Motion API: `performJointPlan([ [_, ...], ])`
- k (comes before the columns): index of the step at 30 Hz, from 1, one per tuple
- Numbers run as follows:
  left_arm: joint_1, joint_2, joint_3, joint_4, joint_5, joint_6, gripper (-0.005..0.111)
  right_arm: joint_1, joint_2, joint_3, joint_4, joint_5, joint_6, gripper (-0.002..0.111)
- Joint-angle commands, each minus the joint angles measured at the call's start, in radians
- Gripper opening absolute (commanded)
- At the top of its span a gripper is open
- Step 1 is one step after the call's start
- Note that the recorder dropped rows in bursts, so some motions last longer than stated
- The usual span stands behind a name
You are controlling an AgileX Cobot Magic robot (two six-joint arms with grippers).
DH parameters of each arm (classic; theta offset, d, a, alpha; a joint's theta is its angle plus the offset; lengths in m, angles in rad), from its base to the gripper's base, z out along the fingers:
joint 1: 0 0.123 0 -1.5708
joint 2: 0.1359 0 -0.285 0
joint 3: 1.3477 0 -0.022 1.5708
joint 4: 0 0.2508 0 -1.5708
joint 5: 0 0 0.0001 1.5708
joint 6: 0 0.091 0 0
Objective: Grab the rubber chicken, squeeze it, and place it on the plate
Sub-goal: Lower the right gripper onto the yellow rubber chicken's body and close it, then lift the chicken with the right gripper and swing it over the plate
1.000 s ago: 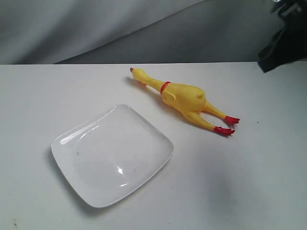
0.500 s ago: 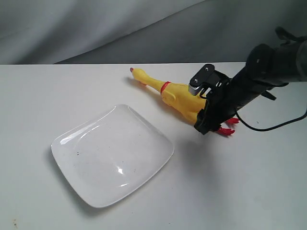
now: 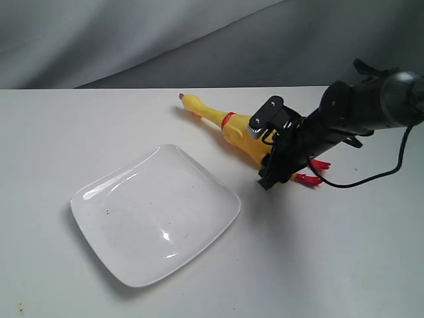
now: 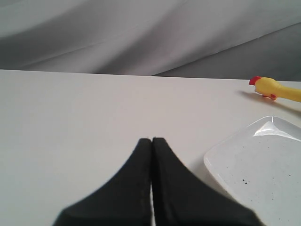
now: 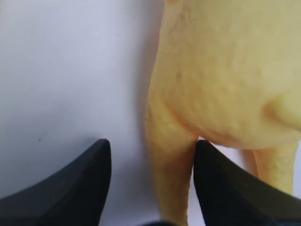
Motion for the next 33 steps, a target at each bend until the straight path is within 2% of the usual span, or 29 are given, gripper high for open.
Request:
performJointPlan([
  [1, 0.001, -0.004, 0.004, -0.007, -0.008, -0.003, 0.0, 0.0, 0.03, -0.007, 0.005, -0.016, 0.006, 0.038],
  [2, 0.001, -0.004, 0.004, -0.007, -0.008, -0.003, 0.0, 0.0, 0.035, -0.007, 0.005, -0.016, 0.006, 0.033],
  [6, 0.001, -0.004, 0.004, -0.007, -0.008, -0.003, 0.0, 0.0, 0.013, -0.007, 0.009, 0.002, 0.015, 0.003],
  [7, 0.001, -0.004, 0.004, -0.007, -0.008, -0.003, 0.0, 0.0, -0.002, -0.007, 0.009, 0.01, 0.018, 0.0],
  [19, 0.001, -0.004, 0.004, -0.007, -0.008, -0.004, 0.0, 0.029, -0.416, -0.007, 0.011, 0.26, 0.078, 0.0],
  [25, 0.001, -0.004, 0.004, -0.007, -0.008, -0.004, 0.0, 0.121, -0.567, -0.005, 0.052, 0.344, 0.078, 0.0],
  [31, 0.001, -0.004, 0.004, -0.007, -0.008, -0.002, 0.0, 0.237, -0.603, -0.005, 0.054, 0.347, 0.109, 0.0],
  [33, 0.001, -0.004, 0.004, 0.036, -0.037, 0.017, 0.0, 0.273, -0.603, -0.005, 0.054, 0.347, 0.109, 0.0],
])
